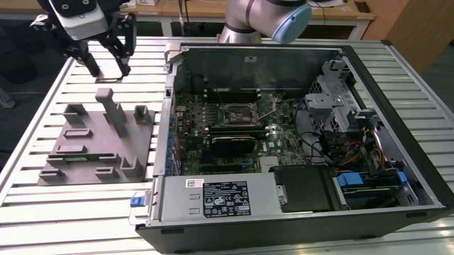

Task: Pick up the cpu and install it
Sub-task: 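Pick up the cpu and move it towards the insertion slot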

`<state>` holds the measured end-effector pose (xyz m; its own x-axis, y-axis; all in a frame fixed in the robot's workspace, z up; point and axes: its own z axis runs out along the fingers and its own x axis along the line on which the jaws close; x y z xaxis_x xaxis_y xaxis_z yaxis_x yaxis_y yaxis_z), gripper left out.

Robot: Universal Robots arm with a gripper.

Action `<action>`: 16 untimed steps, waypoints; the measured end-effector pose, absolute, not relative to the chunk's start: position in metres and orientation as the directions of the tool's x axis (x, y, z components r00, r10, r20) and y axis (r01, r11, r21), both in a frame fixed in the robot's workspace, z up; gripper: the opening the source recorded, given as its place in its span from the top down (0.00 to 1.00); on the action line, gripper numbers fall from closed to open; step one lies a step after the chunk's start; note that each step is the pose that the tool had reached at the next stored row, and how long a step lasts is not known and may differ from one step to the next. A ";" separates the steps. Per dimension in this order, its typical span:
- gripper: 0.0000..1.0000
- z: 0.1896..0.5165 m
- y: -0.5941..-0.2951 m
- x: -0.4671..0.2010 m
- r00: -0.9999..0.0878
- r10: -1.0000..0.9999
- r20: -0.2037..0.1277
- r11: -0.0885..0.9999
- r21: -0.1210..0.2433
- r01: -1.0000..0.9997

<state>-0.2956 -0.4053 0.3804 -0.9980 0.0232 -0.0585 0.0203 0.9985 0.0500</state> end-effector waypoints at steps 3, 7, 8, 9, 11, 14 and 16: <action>0.46 0.380 -0.405 -0.287 -0.998 0.023 -0.058 0.999 0.050 0.020; 0.46 0.380 -0.405 -0.276 -0.998 0.023 -0.058 0.999 0.050 0.020; 0.46 0.380 -0.405 -0.273 -0.998 0.023 -0.058 0.999 0.050 0.020; 0.46 0.380 -0.405 -0.270 -0.998 0.023 -0.058 0.999 0.050 0.020; 0.46 0.380 -0.405 -0.264 -0.998 0.023 -0.058 0.999 0.050 0.020; 0.46 0.380 -0.405 -0.255 -0.998 0.023 -0.057 0.999 0.050 0.020; 0.46 0.380 -0.405 -0.249 -0.998 0.023 -0.056 0.999 0.050 0.020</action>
<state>-0.2486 -0.4053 0.3804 -0.9981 0.0232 -0.0562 0.0204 0.9985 0.0499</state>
